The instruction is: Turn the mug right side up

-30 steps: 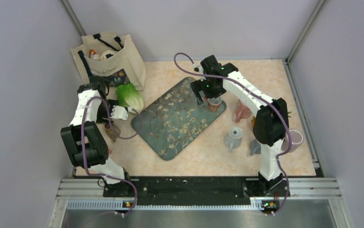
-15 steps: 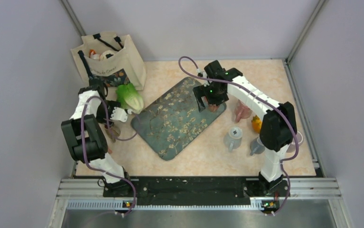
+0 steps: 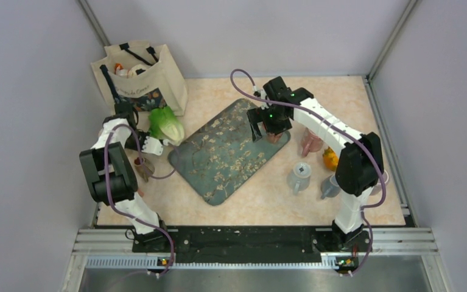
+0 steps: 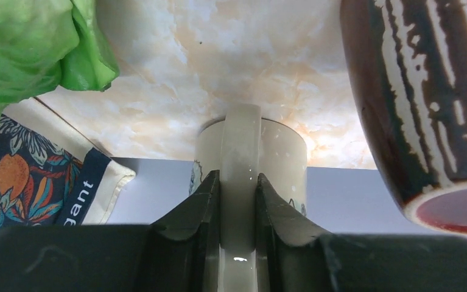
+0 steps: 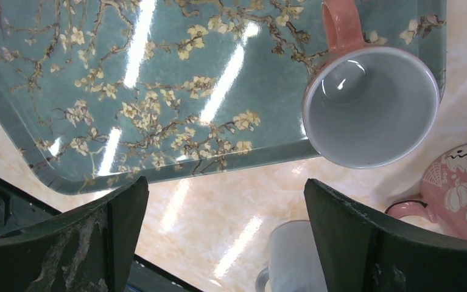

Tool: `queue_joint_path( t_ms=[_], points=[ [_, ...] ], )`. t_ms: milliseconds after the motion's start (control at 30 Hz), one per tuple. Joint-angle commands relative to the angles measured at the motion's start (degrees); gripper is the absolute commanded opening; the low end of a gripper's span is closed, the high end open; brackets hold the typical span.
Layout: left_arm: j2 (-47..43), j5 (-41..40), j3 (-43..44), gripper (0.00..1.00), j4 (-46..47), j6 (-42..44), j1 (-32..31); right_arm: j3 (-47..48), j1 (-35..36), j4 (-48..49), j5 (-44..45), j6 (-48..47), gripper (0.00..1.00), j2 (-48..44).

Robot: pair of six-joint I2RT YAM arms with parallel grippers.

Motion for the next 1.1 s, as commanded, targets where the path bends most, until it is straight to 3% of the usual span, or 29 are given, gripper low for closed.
queue_joint_path(
  t_ms=[0,167,333,433,533,700,900,1067],
  points=[
    [-0.4,1.5,0.0,0.00,4.7,4.6,-0.1,0.8,-0.3,1.8,-0.5,0.5,0.99,-3.1],
    [-0.1,7.5,7.9,0.00,6.0,-14.8,-1.2,2.2,-0.4,2.0,0.5,1.1,0.99,-3.3],
    [0.5,12.1,18.6,0.00,-1.3,-39.6,-1.4,1.8,1.5,6.3,0.2,1.4,0.99,-5.4],
    [0.9,18.2,23.4,0.00,-12.9,-45.5,-1.0,1.6,4.4,9.9,0.6,0.2,0.99,-6.4],
    [0.4,24.5,25.4,0.00,-17.1,-51.2,-0.9,1.3,7.0,14.7,-0.8,-0.3,0.99,-7.0],
    [-1.4,35.7,28.2,0.00,-16.8,-66.5,-0.7,-1.8,10.0,28.8,-7.1,3.5,0.99,-8.0],
    [-4.7,50.9,25.6,0.00,-11.7,-83.8,-1.2,-11.3,10.8,55.0,-15.4,13.9,0.99,-9.1],
    [-7.2,54.0,22.2,0.00,-7.0,-92.4,-4.4,-10.4,10.9,58.8,-18.2,17.3,0.99,-4.4]
  ],
)
